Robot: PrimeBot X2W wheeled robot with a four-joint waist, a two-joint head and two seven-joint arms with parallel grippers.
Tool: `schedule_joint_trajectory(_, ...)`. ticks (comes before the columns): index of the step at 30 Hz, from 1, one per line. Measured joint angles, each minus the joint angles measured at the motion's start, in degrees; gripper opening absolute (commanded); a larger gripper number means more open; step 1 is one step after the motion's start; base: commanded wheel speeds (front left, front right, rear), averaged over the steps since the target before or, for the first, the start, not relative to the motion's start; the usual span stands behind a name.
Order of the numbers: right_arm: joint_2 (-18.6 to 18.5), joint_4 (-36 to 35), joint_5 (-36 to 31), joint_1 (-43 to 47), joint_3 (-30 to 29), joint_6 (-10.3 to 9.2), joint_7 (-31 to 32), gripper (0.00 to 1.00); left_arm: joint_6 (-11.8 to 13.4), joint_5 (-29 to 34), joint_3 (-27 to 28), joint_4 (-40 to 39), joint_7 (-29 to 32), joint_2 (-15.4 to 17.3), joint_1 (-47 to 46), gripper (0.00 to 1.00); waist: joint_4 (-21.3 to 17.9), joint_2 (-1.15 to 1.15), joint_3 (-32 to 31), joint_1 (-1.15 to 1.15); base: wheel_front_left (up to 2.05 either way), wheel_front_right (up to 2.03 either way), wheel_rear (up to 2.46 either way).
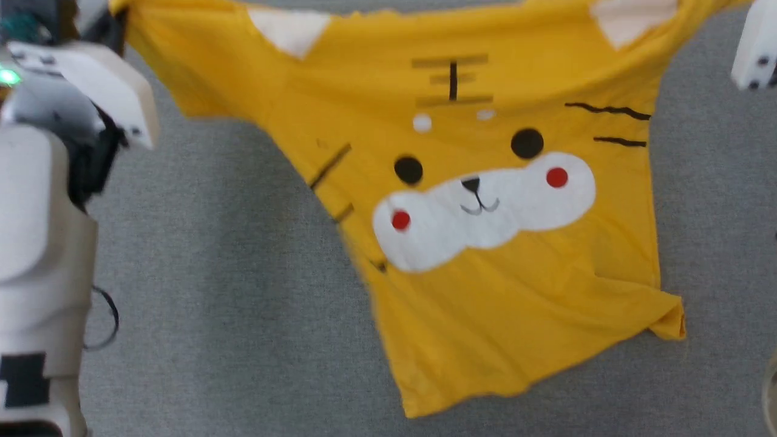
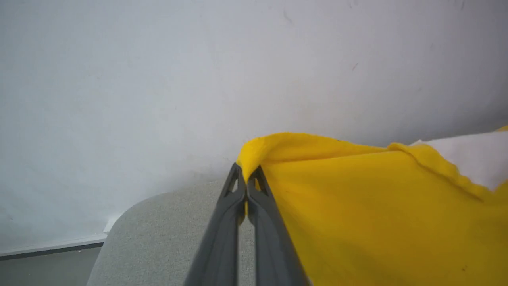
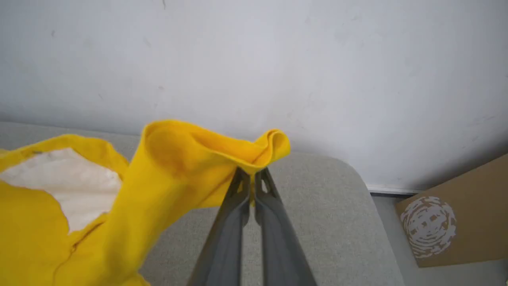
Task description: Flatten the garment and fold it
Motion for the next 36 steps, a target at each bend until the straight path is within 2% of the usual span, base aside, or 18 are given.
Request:
schedule_joint_trajectory(5,-0.8,-1.3,-0.1,-9.2,2.7,0.00,-4.2,0.00,3.1,0.5,2.3,1.6,-3.4,0.5,-10.2,0.00,-0.5,0.00,2.9,0.00,0.00,0.00,0.00)
schedule_joint_trajectory(11,-0.6,-1.5,-1.4,-20.5,2.5,0.03,-11.0,0.00,7.0,1.0,4.8,1.3,-8.1,1.1,-21.8,0.00,-1.3,0.00,6.8,0.00,0.00,0.00,0.00)
schedule_joint_trajectory(14,1.9,-1.0,0.4,-25.9,-1.1,0.03,-15.3,0.00,8.0,2.0,5.1,0.8,-11.0,1.5,-26.6,0.00,-1.7,0.00,8.5,0.00,0.00,0.00,0.00)
schedule_joint_trajectory(18,3.2,-0.5,-0.7,-30.8,-1.6,0.04,-20.9,0.00,9.1,2.3,5.9,0.6,-15.1,1.6,-31.4,0.00,-2.1,0.00,9.9,0.00,0.00,0.00,0.00)
schedule_joint_trajectory(24,2.4,0.9,-1.5,-34.1,-1.5,0.05,-28.6,0.00,8.6,1.3,6.4,0.7,-20.4,1.4,-34.1,0.00,-1.9,0.00,10.2,-0.01,0.00,0.00,0.00)
schedule_joint_trajectory(28,1.2,4.4,-1.5,-33.0,-0.7,0.04,-29.3,0.00,7.5,1.3,5.8,2.2,-21.4,1.6,-33.5,0.00,-1.5,0.00,9.8,-0.01,0.00,0.00,0.00)
schedule_joint_trajectory(36,0.0,12.0,4.1,-19.6,4.2,0.04,-29.8,0.00,3.8,-0.7,2.7,8.5,-19.2,0.4,-18.3,0.00,-0.3,0.00,8.3,-0.01,0.00,0.00,0.00)
